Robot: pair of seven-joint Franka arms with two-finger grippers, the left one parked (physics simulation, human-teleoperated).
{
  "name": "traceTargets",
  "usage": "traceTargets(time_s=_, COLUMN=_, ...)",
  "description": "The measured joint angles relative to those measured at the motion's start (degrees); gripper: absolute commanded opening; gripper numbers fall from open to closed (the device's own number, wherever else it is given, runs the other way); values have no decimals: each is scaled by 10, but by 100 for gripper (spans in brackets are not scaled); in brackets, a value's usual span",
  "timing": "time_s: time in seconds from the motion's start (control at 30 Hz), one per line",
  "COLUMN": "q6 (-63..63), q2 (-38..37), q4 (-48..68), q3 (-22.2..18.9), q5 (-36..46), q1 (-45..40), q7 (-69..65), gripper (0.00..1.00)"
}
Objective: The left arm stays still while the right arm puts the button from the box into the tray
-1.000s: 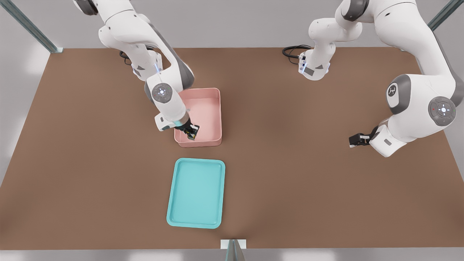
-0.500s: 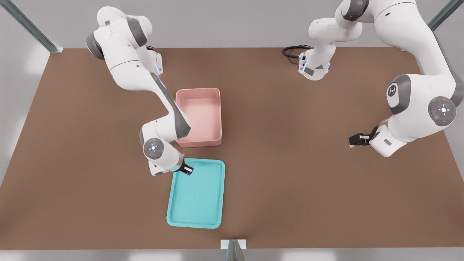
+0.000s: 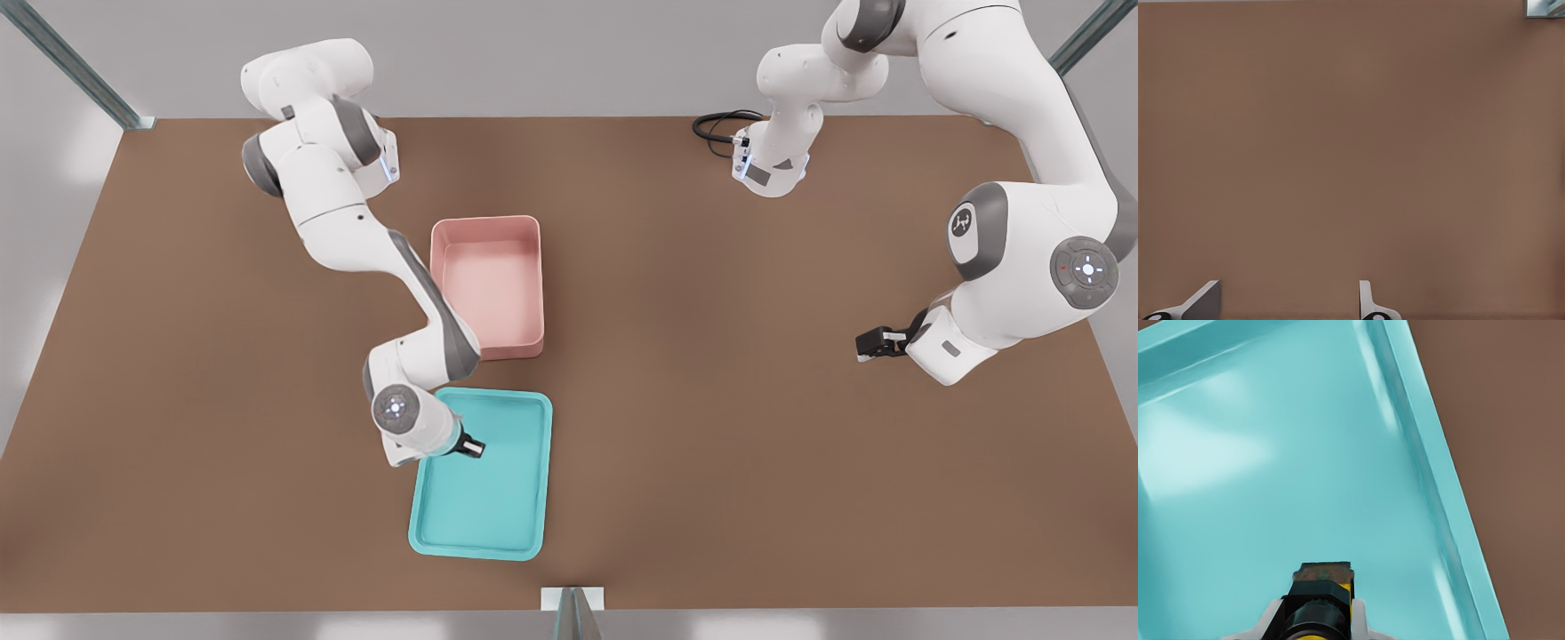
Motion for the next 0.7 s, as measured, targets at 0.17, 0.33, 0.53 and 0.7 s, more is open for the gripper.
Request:
traceTargets(time_s=0.17, q6=7, q2=19, q4=14, q3=-1, q5=-2, q1=0, q7=-4, gripper=70)
traceTargets(time_s=0.33, q6=1, q2=2, q4=15, q3=0, q5=-11, q1=-1, q7=-6, gripper=100)
traceTargets(time_s=0.53, q6=-112, q2=-234, q4=-91, q3=-82, q5=-9, q1=3, q7=-50, gripper=100)
traceTargets(time_s=0.7, q6=-228, q2=-287, q4=-64, q3=-177, q5=-8, q1=-74, q7=-150, gripper=100)
